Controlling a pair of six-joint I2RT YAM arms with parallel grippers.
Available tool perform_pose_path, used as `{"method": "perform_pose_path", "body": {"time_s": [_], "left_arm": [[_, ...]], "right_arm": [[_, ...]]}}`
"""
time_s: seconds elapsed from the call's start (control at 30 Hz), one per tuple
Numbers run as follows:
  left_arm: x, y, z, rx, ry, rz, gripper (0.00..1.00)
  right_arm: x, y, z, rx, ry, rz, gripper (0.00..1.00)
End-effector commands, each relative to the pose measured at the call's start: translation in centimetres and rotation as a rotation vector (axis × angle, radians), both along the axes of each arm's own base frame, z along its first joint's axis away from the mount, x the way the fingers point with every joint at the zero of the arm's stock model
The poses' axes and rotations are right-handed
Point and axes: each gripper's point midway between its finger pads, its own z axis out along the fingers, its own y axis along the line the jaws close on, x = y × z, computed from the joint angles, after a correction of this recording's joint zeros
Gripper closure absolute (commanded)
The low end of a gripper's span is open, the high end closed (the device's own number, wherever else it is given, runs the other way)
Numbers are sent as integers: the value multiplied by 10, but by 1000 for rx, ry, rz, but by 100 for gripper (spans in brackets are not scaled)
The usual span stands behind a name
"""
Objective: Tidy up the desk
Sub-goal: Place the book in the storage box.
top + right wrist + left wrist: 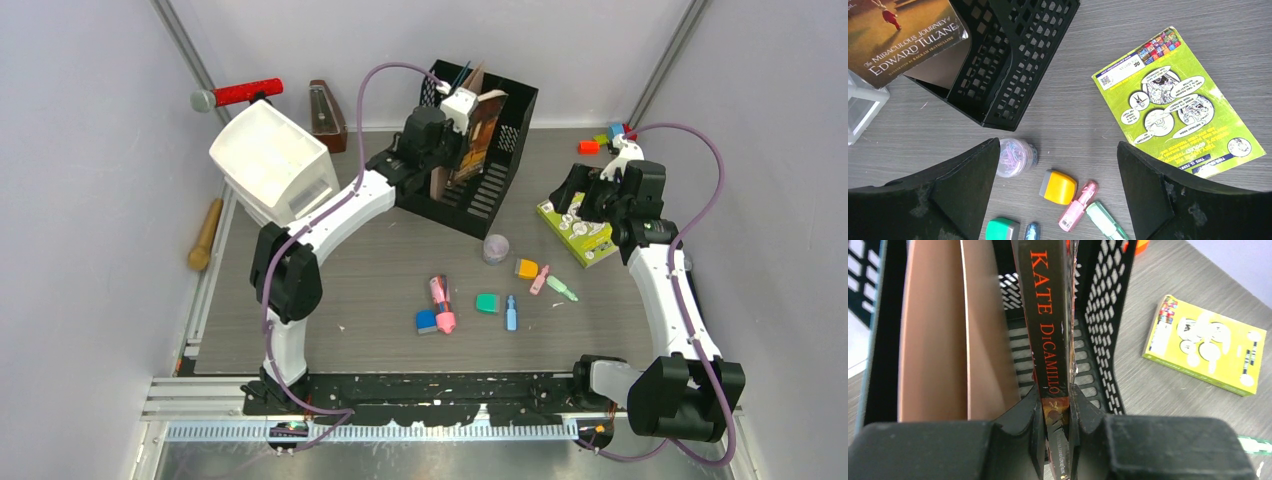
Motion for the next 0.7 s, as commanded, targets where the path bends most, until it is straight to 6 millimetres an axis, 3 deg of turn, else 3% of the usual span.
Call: {"method": "perform_pose_path", "body": {"time_s": [0.0, 0.1, 0.2, 0.33, 0.67], "left_arm": [[5, 13, 58, 15, -140, 144, 100], [-8, 16, 74, 120, -237, 196, 100], [-24, 2, 84, 124, -262, 158, 100], [-36, -16, 83, 98, -236, 128, 100], [-13, -17, 75, 70, -225, 285, 100]], "right_arm": [[5, 1, 11, -6, -51, 17, 7], [5, 2, 10, -1, -46, 24, 7], [5, 4, 9, 5, -43, 30, 7], [4, 5, 9, 11, -41, 34, 6], [3, 8, 11, 23, -46, 45, 6]]}}
